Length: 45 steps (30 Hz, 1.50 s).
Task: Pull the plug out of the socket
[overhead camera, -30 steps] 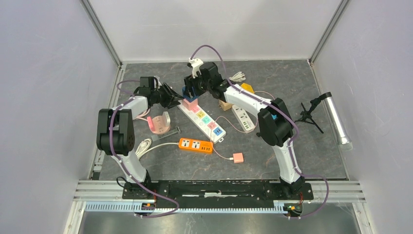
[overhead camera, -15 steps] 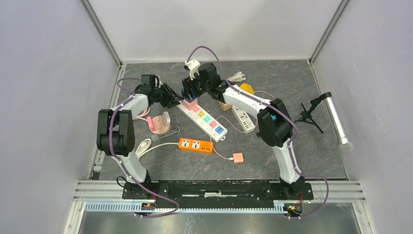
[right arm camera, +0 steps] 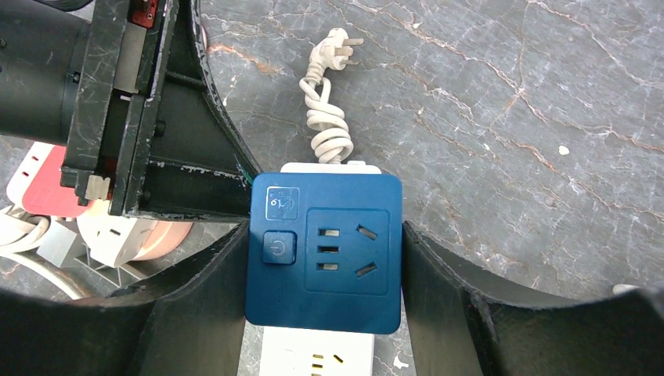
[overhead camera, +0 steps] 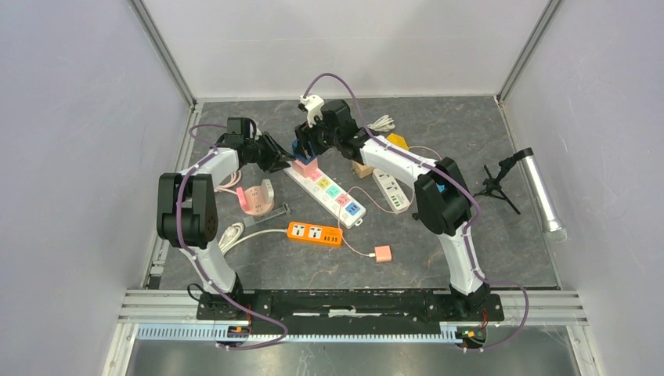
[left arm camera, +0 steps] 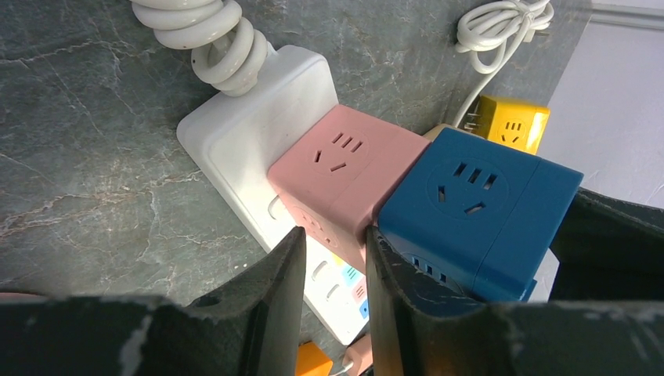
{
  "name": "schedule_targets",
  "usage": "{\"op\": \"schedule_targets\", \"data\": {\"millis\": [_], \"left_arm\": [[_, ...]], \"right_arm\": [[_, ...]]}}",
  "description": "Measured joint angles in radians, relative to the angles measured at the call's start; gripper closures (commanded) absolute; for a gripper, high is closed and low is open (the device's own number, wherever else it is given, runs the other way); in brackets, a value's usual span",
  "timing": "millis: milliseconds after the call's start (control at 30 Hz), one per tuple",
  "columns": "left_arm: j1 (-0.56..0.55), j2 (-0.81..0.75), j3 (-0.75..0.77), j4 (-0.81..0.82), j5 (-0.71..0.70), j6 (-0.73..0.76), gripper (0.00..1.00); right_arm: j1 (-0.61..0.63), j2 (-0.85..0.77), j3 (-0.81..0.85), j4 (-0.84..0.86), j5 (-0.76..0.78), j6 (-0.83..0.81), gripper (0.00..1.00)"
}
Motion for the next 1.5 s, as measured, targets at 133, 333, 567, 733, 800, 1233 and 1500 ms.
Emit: {"op": "schedule_targets", "data": {"millis": [133,333,567,733,800,1233,1500], "left_arm": [[0.0,0.001,0.005,-0.013,-0.002,0.0,0.64],[-0.003,0.003,0.017,-0.029,-0.008,0.015,0.65],[-0.006,0.003,0.021,-0.032,-0.01,0.021,0.67],[-0.009,0.004,0.024,-0.032,-0.01,0.022,0.68],[-0.015,0.006,0.026,-0.031,-0.009,0.022,0.68],[-0.029,0.011,0.029,-0.018,-0.008,0.022,0.69],[-0.035,0.013,0.029,-0.003,-0.005,0.022,0.68]], "right_arm": [[0.011,-0.001,0.0,-0.002,0.026,-0.024,1.0],[0.014,-0.006,0.0,-0.009,0.031,-0.039,1.0],[0.014,-0.008,0.0,-0.01,0.031,-0.04,1.0],[0.014,-0.012,0.0,-0.016,0.037,-0.038,1.0],[0.012,-0.016,0.0,-0.026,0.042,-0.038,1.0],[-0.001,-0.015,0.036,-0.11,0.061,0.012,1.0],[-0.037,-0.025,-0.027,-0.024,-0.029,0.037,0.42]]}}
